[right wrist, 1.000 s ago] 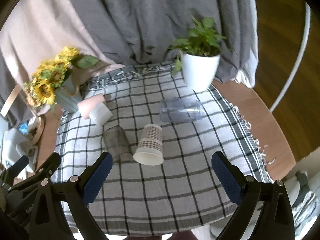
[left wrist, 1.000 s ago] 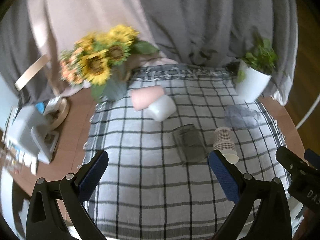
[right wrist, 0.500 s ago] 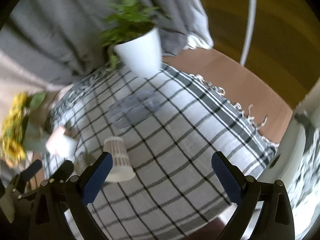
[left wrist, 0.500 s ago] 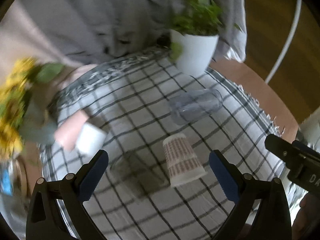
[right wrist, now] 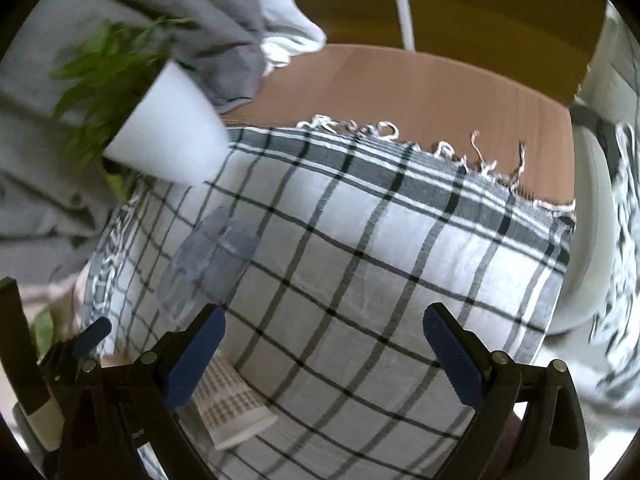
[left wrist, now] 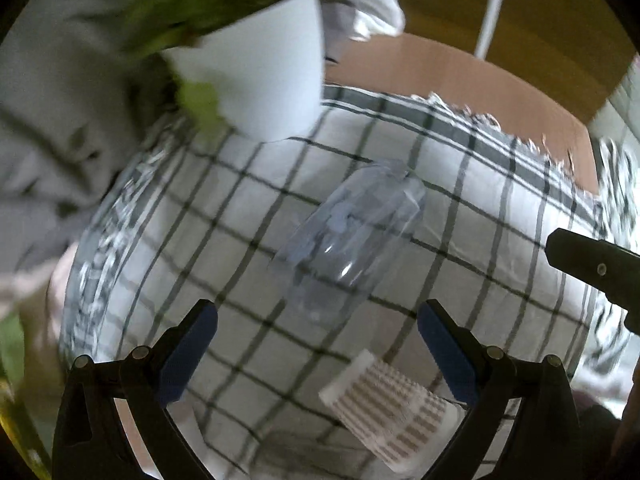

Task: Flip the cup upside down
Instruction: 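Move the left gripper down toward the clear plastic cup lying on its side, then close the left gripper around the body of the clear plastic cup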

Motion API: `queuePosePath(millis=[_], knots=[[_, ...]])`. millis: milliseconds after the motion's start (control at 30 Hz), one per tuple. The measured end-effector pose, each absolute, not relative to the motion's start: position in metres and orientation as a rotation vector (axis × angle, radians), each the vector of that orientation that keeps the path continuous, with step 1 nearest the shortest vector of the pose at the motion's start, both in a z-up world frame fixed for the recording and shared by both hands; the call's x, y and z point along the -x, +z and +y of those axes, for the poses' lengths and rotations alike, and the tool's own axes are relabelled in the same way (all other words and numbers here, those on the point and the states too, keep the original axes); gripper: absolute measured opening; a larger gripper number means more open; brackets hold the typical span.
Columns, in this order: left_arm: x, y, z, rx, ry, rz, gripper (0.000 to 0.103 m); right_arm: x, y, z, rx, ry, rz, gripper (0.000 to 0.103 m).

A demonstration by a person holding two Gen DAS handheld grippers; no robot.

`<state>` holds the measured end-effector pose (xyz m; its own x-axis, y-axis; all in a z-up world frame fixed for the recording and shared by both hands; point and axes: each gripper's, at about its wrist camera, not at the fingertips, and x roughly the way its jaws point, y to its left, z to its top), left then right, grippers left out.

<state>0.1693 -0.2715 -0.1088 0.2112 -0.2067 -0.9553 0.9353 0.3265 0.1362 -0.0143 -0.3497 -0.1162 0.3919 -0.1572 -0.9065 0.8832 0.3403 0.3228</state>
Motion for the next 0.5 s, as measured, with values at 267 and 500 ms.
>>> queuePosePath(millis=[267,500], knots=[[-0.178,-0.146,-0.311,-1.066,-1.143,1.087,0.098,0.007,-0.144,-0.365,-1.120,-0.904,0.911,0.100],[-0.191,-0.173,-0.330,-1.110,-1.202,1.138,0.093,0.000,-0.157,-0.380,-1.164,-0.960,0.913,0.100]])
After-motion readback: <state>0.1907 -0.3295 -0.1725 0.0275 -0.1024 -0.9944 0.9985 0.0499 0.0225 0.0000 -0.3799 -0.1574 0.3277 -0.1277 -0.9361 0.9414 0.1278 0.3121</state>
